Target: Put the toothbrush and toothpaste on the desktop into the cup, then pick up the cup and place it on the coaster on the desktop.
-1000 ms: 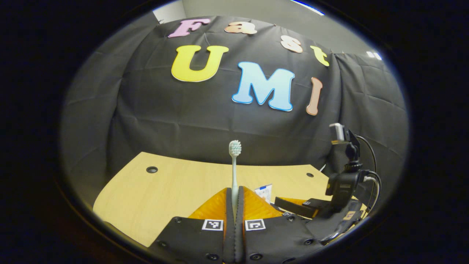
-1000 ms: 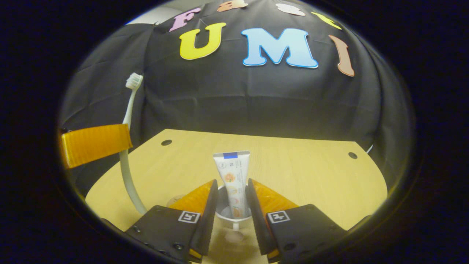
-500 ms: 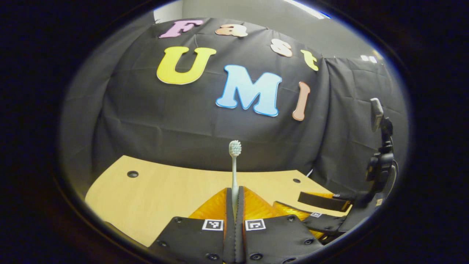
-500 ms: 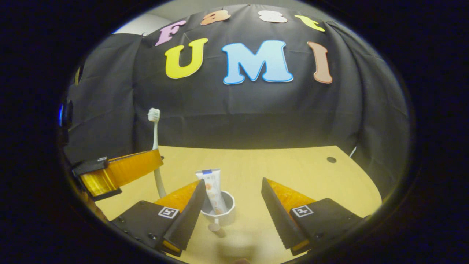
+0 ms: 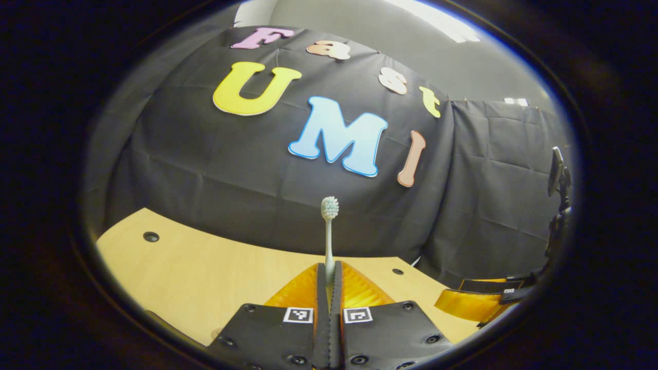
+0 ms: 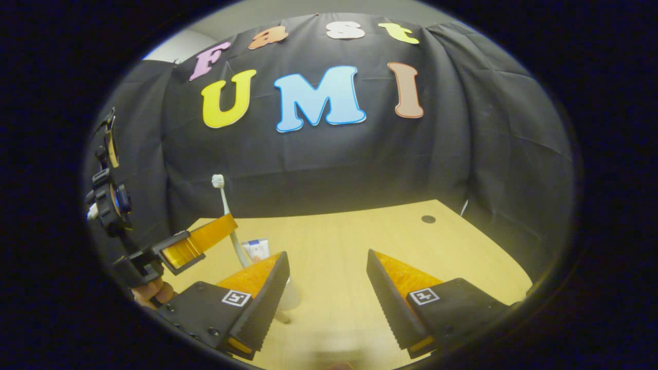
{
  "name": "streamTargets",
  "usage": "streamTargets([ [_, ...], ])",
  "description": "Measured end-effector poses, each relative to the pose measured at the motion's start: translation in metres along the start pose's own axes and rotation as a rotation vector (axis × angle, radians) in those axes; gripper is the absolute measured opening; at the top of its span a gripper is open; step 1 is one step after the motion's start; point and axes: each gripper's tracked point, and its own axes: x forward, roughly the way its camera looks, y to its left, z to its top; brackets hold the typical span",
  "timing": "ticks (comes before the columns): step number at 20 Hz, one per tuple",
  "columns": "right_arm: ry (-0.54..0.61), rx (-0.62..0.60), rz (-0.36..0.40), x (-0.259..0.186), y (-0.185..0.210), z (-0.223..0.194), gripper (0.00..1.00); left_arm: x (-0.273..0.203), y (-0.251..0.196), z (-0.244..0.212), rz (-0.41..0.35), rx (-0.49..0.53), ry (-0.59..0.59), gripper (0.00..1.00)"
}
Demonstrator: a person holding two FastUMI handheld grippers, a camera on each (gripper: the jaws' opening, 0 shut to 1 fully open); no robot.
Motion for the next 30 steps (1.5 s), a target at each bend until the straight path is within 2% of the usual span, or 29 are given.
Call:
streamTargets([
  [7,0.048,0.006,-0.006,-0.001,-0.005,-0.017,0.95,0.003,0.006,-0.048,0.015,0.033,0.070,0.08],
  [12,0.049,-0.012,0.007,-0.004,0.001,-0.012,0.96,0.008,0.004,-0.057,-0.001,0.077,0.084,0.17],
  [13,0.051,-0.013,0.011,-0.006,0.002,-0.012,0.96,0.005,0.006,-0.055,-0.003,0.078,0.081,0.12],
  [14,0.053,-0.016,0.013,-0.007,0.003,-0.012,0.96,0.002,0.006,-0.055,0.007,0.081,0.079,0.22],
  [15,0.054,-0.022,0.014,-0.009,0.003,-0.011,0.96,0.001,0.008,-0.055,0.018,0.090,0.091,0.22],
  [16,0.054,-0.025,0.016,-0.010,0.003,-0.010,0.96,0.002,0.011,-0.060,0.031,0.099,0.105,0.36],
  [17,0.055,-0.025,0.018,-0.011,0.004,-0.009,0.95,-0.001,0.013,-0.061,0.038,0.103,0.115,0.40],
  [18,0.053,-0.026,0.020,-0.012,0.005,-0.008,0.95,-0.003,0.015,-0.059,0.044,0.099,0.114,0.58],
  [21,0.063,-0.031,0.027,-0.015,0.009,-0.003,0.96,-0.017,0.019,-0.046,0.060,0.087,0.094,0.79],
  [23,0.082,-0.035,0.039,-0.017,0.015,0.000,0.96,-0.025,0.017,-0.046,0.064,0.101,0.122,0.72],
  [24,0.091,-0.032,0.049,-0.017,0.020,0.002,0.96,-0.027,0.019,-0.053,0.069,0.108,0.153,0.78],
  [25,0.096,-0.025,0.060,-0.018,0.025,0.004,0.96,-0.029,0.021,-0.059,0.067,0.108,0.186,0.65],
  [26,0.099,-0.016,0.071,-0.018,0.030,0.007,0.96,-0.030,0.020,-0.066,0.066,0.102,0.221,0.77],
  [28,0.110,0.005,0.079,-0.018,0.037,0.009,0.96,-0.032,0.019,-0.076,0.063,0.108,0.273,0.86],
  [30,0.131,0.013,0.098,-0.017,0.046,0.010,0.96,-0.040,0.019,-0.076,0.057,0.118,0.291,0.87],
])
